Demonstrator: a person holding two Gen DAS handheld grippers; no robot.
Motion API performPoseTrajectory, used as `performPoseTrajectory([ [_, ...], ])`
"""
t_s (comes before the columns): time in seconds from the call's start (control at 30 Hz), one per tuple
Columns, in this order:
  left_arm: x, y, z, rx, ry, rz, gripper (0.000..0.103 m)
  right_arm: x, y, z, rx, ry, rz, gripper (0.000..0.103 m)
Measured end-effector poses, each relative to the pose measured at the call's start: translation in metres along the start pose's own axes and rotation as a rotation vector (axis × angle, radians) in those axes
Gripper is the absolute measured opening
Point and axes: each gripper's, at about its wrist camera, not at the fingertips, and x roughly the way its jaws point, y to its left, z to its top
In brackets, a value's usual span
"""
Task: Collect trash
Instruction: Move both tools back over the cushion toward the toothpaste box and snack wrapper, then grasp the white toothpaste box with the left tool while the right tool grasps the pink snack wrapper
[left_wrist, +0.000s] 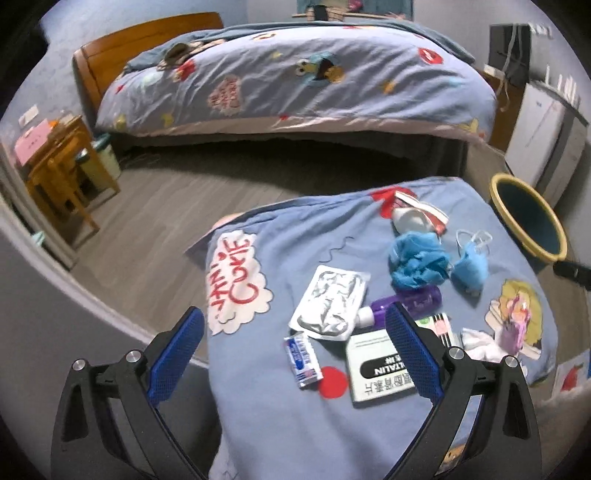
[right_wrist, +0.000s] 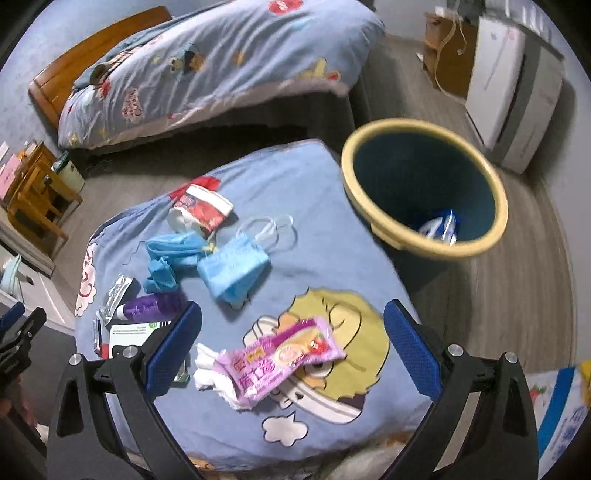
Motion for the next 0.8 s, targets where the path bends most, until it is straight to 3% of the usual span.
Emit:
performPoseTrajectory([
  [0.2,0.019,0.006,0.001,-0.064,0.028,0.008,0.097,0.024,-0.007,-0.013,0.042,0.038,-0.011,0.097],
  [0.37,0.044,0.007,-0.011,-0.135,0.113,-0.004,0.097,0.041,-0.007,-0.023,0.052,0.098,0.005,0.095],
  [0.53,0.062,-0.003,-0.026,-0.121,0.189,0.037,0.094,0.055,-0.009,-0.032,0.08,0.167,0.015,0.075],
  [0.73,0.076,-0.01,-0.038,-0.08,0.265,0.047,0.071,0.073,-0.009,-0.042,0.096,0.249,0.023,0.045],
  [0.8,0.082,-0.009,-0.041,-0.09,0.289,0.041,0.068,0.075,-0.005,-0.042,0.083,0.256,0.031,0.036],
])
